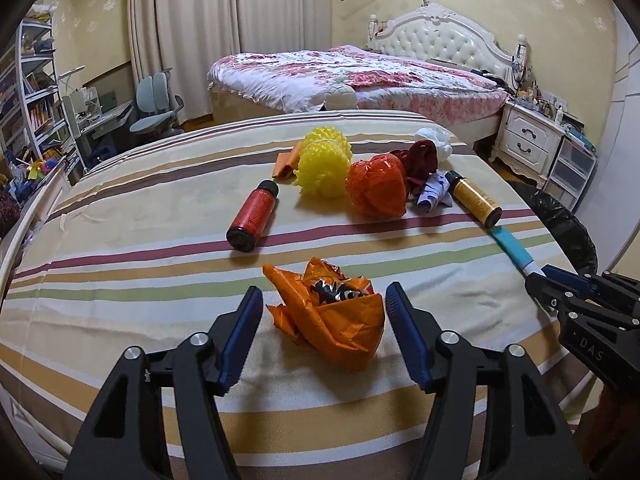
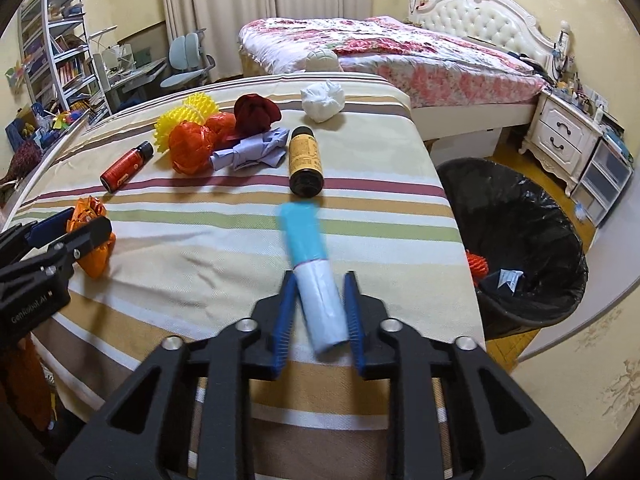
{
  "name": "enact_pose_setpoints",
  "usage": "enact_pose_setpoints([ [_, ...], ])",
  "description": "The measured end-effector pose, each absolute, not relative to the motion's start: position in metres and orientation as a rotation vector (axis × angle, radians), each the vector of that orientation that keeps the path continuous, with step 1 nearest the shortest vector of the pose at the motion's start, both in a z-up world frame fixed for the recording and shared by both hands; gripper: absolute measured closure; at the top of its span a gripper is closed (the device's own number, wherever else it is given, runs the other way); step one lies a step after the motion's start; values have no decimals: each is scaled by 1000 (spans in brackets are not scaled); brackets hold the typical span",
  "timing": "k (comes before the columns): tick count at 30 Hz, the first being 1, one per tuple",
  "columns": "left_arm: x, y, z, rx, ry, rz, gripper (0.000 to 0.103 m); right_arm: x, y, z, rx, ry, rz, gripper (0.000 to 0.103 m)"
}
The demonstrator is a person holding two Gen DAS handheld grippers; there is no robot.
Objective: Collect trash
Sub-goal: 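Grasp the orange plastic bag with the left tool while the right tool grasps the blue-capped tube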
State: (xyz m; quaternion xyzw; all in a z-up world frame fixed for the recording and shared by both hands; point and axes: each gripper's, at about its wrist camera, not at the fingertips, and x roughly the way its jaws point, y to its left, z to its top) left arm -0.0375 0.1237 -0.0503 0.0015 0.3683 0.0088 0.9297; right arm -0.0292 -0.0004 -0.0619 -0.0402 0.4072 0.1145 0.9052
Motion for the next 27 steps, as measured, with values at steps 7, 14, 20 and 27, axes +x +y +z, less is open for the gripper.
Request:
enact_pose_setpoints([
  [7,-39,128,-57,-19,777,13,35,-27,5,-62,-89,831,245,85],
  [14,-43,125,-59,-7,768,-6,54,-29,5,-62,-83,829,245,86],
  [20,-46,127,-55,-16,751,-7,56,-33,3,-60,-68,823,246,88],
  [27,-50,128,-44,-11,712,1,56,-39,-4,-53,-50,802,238,88],
])
